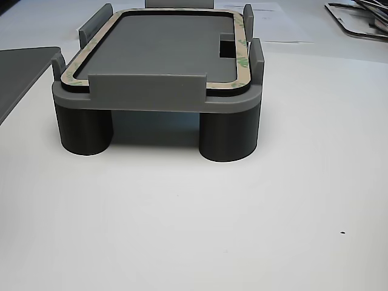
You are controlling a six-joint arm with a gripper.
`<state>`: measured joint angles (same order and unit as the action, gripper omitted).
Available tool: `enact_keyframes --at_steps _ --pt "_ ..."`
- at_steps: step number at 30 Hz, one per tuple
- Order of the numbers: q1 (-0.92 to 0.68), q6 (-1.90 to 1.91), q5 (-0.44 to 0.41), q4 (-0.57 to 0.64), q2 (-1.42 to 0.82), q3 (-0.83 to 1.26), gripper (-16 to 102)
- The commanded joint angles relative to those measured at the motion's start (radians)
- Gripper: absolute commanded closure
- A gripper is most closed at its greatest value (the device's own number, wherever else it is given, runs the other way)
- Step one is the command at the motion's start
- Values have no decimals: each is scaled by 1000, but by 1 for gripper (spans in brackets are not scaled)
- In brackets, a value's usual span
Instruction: Move top rectangular frame to the holder.
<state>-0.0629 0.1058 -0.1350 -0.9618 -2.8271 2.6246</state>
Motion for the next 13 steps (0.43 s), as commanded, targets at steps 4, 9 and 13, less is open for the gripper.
enact_keyframes --at_steps 4,9,13 --pt "43 9 12 -20 -127 11 -14" --pt "51 6 15 -8 -127 14 -14" --pt "51 8 11 -8 -127 14 -14"
